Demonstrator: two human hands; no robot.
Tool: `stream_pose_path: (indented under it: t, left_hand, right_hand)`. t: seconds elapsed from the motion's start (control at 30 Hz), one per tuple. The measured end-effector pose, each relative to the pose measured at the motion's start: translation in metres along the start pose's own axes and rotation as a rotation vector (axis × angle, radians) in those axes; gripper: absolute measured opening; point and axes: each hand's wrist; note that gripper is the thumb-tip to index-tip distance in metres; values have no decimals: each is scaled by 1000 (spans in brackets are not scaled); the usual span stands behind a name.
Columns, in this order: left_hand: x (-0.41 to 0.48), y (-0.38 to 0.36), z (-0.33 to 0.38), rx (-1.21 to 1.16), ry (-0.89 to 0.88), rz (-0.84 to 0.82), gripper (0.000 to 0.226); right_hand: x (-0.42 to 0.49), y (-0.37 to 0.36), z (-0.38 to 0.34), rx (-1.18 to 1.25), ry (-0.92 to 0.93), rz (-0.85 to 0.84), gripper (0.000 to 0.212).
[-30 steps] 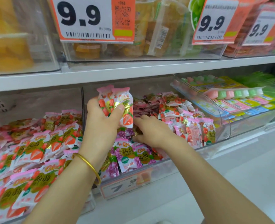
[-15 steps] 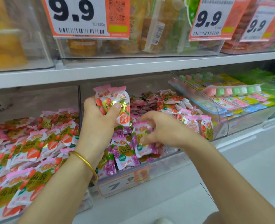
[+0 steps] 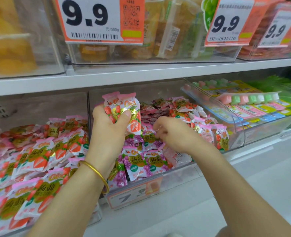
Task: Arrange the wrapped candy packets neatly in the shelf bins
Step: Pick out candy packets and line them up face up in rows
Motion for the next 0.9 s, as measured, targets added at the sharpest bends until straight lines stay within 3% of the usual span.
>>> stream_pose_path:
  t: [0.1,0.2,0.27,0.37,0.5,0.6,0.7,0.8,0.9]
  left_hand:
    - [-1,0,1,2,-1,-6,27]
    - [0,-1,1,-6,3,-21,28]
    - [0,0,-1,3,5,-30,30]
    - [1,0,-1,25,7,-43,34]
    - [0,0,-2,32,-9,-70,36]
    - [0,0,-4,47,-32,-91,35]
    - [0,0,-5,50,-55,-118,34]
    - [-4,1,-5,47,-65,-128,35]
    - [-13,6,-2,42,-103,-135,36]
  right_hand:
    - [-3,-3,-2,-53,73,-91,43]
    - [-5,24,4,62,19,10,38]
    - [-11,34,9,-139,86,0,29]
    - [-23,27,0,-509,141,-164,45]
    - [-23,23,0,-534,137,-119,46]
    - [-23,30,5,-199,84,69,27]
    - [-19,41,4,192,-94,336,18]
    - [-18,46,-4,716,-291,298,24]
    - [-24,40,-22,848,-287,224,16]
Point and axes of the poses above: each hand's wrist, its own x-axis towards the middle knuckle, its own y-axis out of the back of the hand, z = x × y, and after that the axes turned 15 degrees about z, right-handed
